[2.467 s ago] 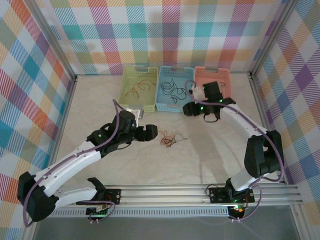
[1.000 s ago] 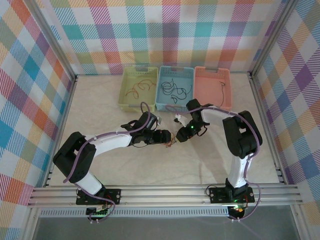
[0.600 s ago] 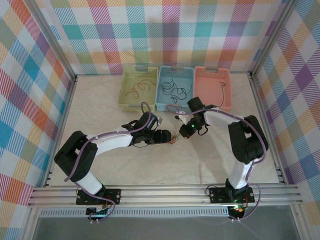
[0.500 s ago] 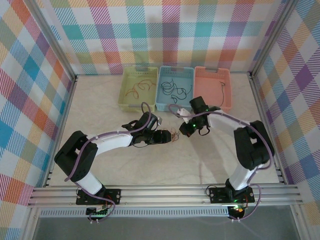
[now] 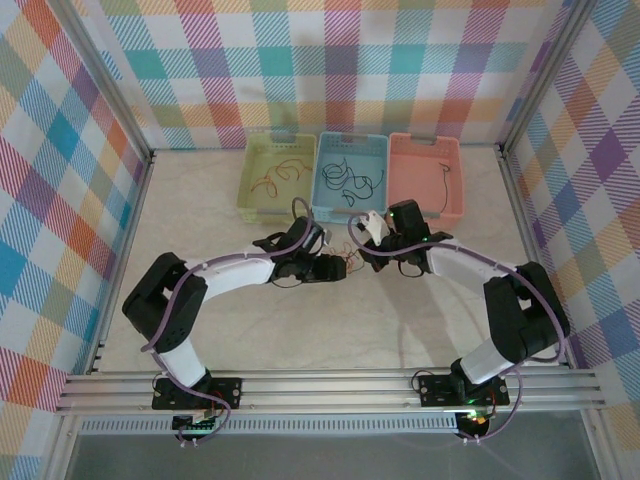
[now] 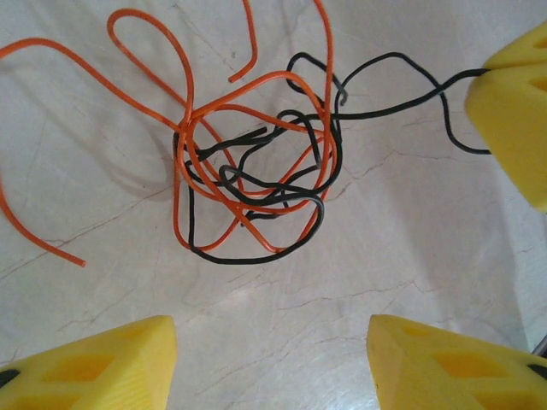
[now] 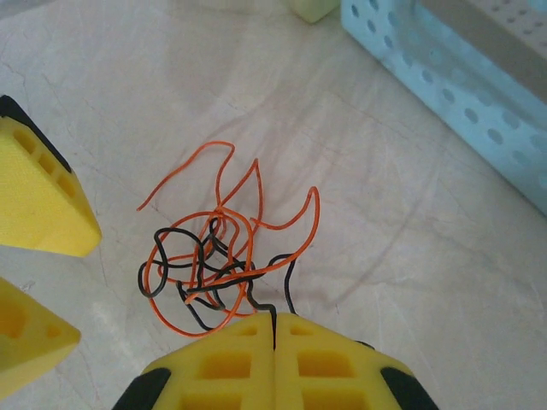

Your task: Untangle the cables

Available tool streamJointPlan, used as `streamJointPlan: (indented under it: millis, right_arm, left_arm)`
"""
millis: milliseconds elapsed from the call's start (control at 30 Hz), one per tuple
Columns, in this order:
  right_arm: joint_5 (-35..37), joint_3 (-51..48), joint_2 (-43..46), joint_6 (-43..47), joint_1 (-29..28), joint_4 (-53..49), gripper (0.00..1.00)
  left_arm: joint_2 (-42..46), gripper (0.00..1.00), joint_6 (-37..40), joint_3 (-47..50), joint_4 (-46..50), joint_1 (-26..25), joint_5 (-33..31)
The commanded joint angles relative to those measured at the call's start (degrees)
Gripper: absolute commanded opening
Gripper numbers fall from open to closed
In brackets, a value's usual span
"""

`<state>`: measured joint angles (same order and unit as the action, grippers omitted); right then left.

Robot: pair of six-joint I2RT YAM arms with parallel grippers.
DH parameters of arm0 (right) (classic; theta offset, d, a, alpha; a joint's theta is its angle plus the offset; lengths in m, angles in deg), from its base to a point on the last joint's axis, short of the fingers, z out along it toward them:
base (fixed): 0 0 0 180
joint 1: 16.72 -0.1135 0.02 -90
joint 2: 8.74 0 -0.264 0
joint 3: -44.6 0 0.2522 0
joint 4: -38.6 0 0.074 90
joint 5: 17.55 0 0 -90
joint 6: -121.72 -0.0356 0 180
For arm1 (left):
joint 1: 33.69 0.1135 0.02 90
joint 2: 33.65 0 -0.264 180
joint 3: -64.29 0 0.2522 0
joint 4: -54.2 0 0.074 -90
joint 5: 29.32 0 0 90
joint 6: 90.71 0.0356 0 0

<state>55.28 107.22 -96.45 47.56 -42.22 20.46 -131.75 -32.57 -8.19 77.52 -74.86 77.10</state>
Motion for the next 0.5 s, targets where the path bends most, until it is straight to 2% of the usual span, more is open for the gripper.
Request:
streamJointPlan:
  millis: [0, 100, 300, 367, 467]
  right_arm:
    - [1.1, -2.3, 2.8, -1.5, -0.3, 7.6, 0.00]
    - [2.8, -4.3, 4.2, -2.8, -0.6, 10.6, 0.00]
    - [4.7, -9.3, 8.1, -4.2, -1.4, 17.2, 0.00]
    - [4.2, -11.0, 9.0, -5.1, -1.4, 19.7, 0.00]
    - [3.3, -13.2, 9.7, -6.5, -1.4, 23.0, 0.00]
  left_arm:
    - [-2.0, 0.61, 1.7, -3.3, 2.9, -0.4, -0.7]
    - [-3.4, 0.63, 1.2, -4.1, 2.5, -0.3, 0.4]
    - [-5.2, 0.62, 0.7, -5.7, 1.2, -0.3, 2.7]
    - [-5.5, 0.59, 0.4, -5.7, 0.1, -0.3, 3.8]
    - [-5.8, 0.48, -0.1, -4.6, -1.9, -0.3, 5.3]
